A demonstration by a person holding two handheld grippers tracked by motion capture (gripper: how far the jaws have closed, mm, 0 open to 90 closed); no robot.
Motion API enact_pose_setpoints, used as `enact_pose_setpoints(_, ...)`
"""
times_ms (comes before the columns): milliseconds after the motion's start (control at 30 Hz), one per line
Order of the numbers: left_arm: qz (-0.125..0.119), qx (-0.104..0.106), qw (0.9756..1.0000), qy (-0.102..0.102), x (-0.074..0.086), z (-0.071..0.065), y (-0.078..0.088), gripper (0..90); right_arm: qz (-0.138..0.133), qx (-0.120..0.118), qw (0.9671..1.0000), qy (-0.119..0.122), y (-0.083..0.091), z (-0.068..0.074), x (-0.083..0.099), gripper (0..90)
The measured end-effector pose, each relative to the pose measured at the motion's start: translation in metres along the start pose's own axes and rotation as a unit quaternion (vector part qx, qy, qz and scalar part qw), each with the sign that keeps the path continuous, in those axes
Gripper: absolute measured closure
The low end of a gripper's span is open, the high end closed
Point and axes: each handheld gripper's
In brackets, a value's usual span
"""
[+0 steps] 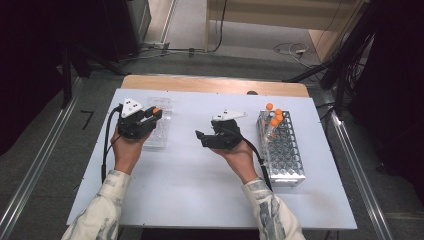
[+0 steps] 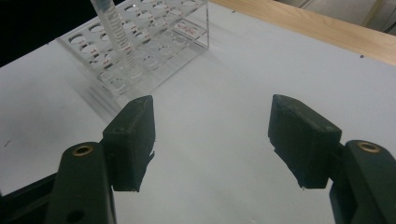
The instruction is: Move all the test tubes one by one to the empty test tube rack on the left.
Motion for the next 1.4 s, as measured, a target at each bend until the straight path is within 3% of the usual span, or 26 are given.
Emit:
enact_pose_setpoints(133,-0.004,0.004,1.0000,0.003,0.002,0.000,-0.001,65.9,0.001,0.001,1.0000,0.000,0.000,0.000,0.000,30.4)
enact_pose_setpoints(233,-0.005,-0.001,1.0000,0.005,0.002,0.000,-0.001,51.6,0.001,0.001,1.0000,0.000,0.000,0.000,0.000,30.4)
enact_pose_setpoints(367,-0.005,-0.008,0.9999,0.011,0.001,0.000,0.000,44.0,0.000,0.002,1.0000,-0.001,0.001,0.000,0.000,30.4)
enact_pose_setpoints(400,-0.003,-0.010,0.9998,0.015,0.001,0.000,0.000,37.0,-0.002,0.003,1.0000,0.000,0.001,0.000,0.000,30.4)
enact_pose_setpoints(433,-0.002,-0.011,0.9998,0.018,0.001,0.001,0.000,37.0,-0.002,0.003,1.0000,0.000,0.001,0.000,0.000,30.4)
enact_pose_setpoints(467,-0.001,-0.011,0.9997,0.021,0.001,0.001,0.000,29.3,-0.004,0.004,1.0000,-0.001,0.003,-0.001,0.000,30.4)
enact_pose_setpoints(600,0.002,-0.010,0.9994,0.034,0.001,-0.001,0.001,18.5,-0.006,0.006,1.0000,0.000,0.005,-0.001,-0.001,30.1)
enact_pose_setpoints(767,-0.003,-0.007,0.9991,0.042,0.001,-0.004,0.005,15.3,-0.010,0.011,0.9999,0.003,0.011,-0.001,-0.001,29.4)
enact_pose_setpoints(900,-0.007,-0.017,0.9988,0.045,0.005,-0.008,0.011,15.3,-0.016,0.015,0.9997,0.006,0.020,-0.001,-0.002,29.3)
enact_pose_setpoints(1033,-0.010,-0.009,0.9983,0.057,0.009,-0.008,0.017,15.0,-0.024,0.023,0.9994,0.005,0.033,-0.005,-0.001,29.2)
enact_pose_setpoints(1400,-0.016,-0.011,0.9978,0.063,0.016,-0.008,0.031,14.5,-0.033,0.059,0.9977,-0.008,0.068,-0.031,0.011,29.2)
Point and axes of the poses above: each handheld gripper's, and its own axes: y roughly backward along the jaws, x roughly out of its underside, z roughly to its left, and after that the axes turned 3 degrees about -y, right-handed
